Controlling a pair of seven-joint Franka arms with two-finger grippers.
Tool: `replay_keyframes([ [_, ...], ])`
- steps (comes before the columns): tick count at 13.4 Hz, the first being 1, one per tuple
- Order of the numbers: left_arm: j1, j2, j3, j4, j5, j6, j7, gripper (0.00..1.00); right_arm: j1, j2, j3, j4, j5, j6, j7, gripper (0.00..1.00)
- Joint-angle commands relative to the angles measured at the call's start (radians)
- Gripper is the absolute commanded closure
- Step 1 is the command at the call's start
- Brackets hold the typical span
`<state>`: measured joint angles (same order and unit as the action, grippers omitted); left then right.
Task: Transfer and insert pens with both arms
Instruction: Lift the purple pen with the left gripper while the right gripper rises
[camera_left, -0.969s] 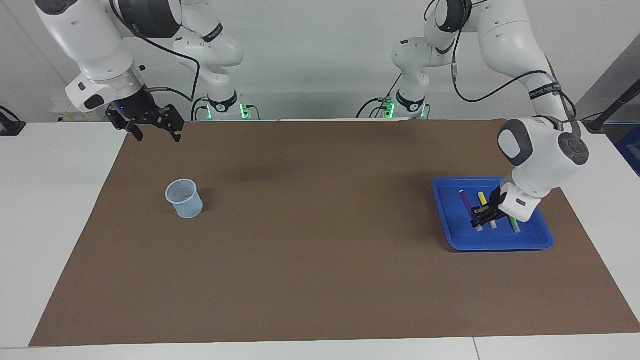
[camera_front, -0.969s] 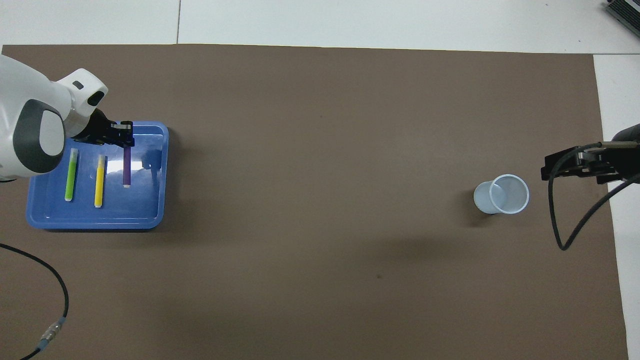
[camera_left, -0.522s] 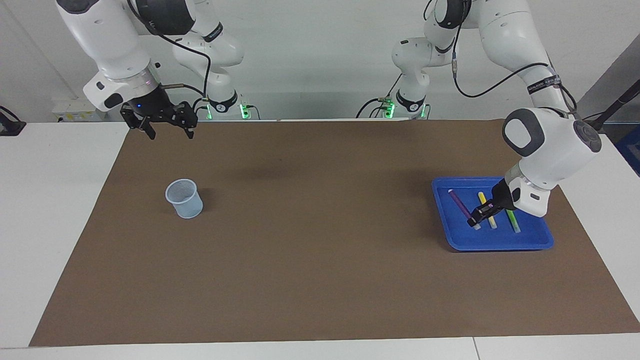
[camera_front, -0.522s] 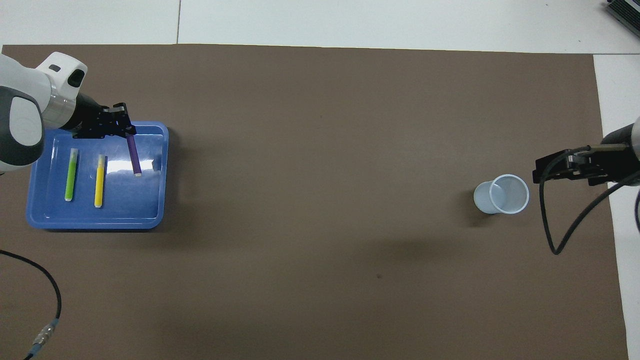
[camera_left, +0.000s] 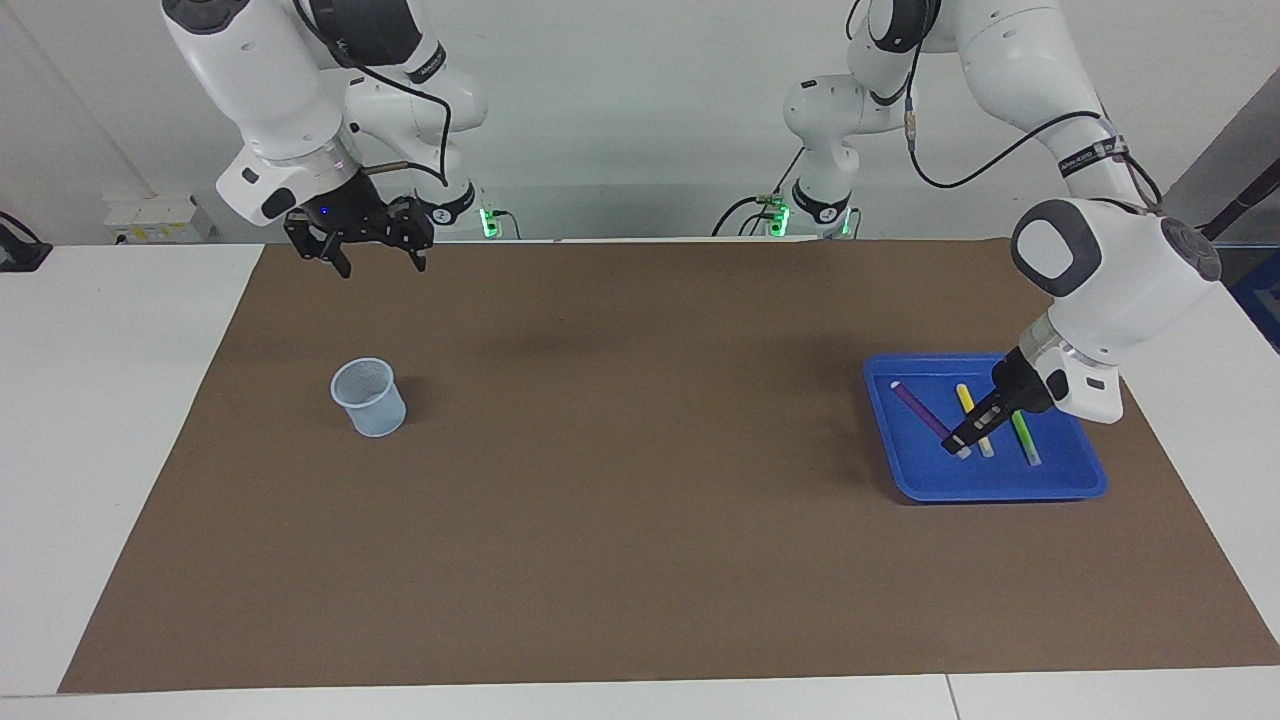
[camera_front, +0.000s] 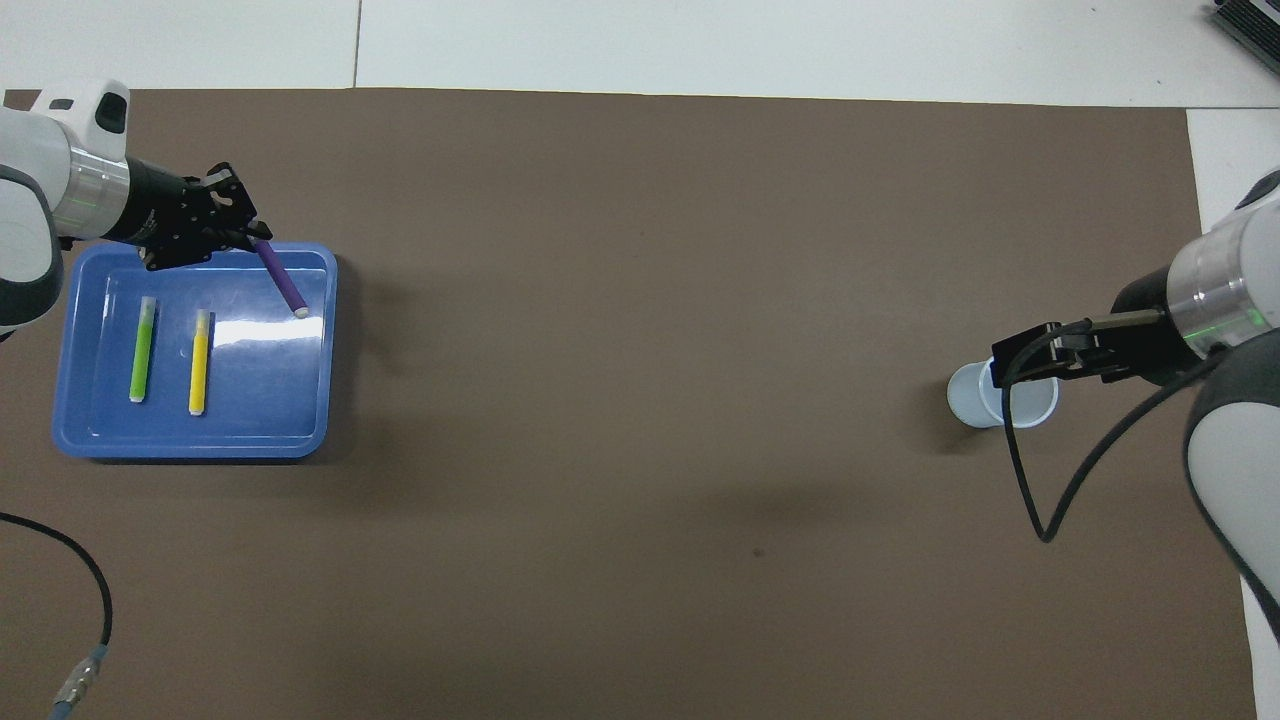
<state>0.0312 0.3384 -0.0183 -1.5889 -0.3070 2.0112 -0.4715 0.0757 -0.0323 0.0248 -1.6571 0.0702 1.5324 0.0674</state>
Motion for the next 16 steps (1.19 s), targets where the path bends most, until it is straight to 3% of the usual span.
replay_keyframes([
  [1, -0.002, -0.042, 0.009, -0.003, 0.005, -0.014, -0.087, 1.00, -0.011, -0.032, 0.001, -0.041, 0.023, 0.026, -0.030, 0.00],
  [4, -0.011, -0.064, 0.001, -0.002, 0.075, -0.002, -0.275, 1.00, -0.011, -0.032, 0.001, -0.053, 0.051, 0.066, -0.121, 0.00],
  [11, -0.112, -0.104, -0.002, -0.005, 0.172, 0.060, -0.680, 1.00, 0.013, -0.043, 0.001, -0.108, 0.132, 0.172, -0.106, 0.00],
  [16, -0.192, -0.131, -0.002, -0.006, 0.236, 0.067, -0.938, 1.00, 0.044, -0.040, 0.001, -0.127, 0.232, 0.245, 0.122, 0.00],
])
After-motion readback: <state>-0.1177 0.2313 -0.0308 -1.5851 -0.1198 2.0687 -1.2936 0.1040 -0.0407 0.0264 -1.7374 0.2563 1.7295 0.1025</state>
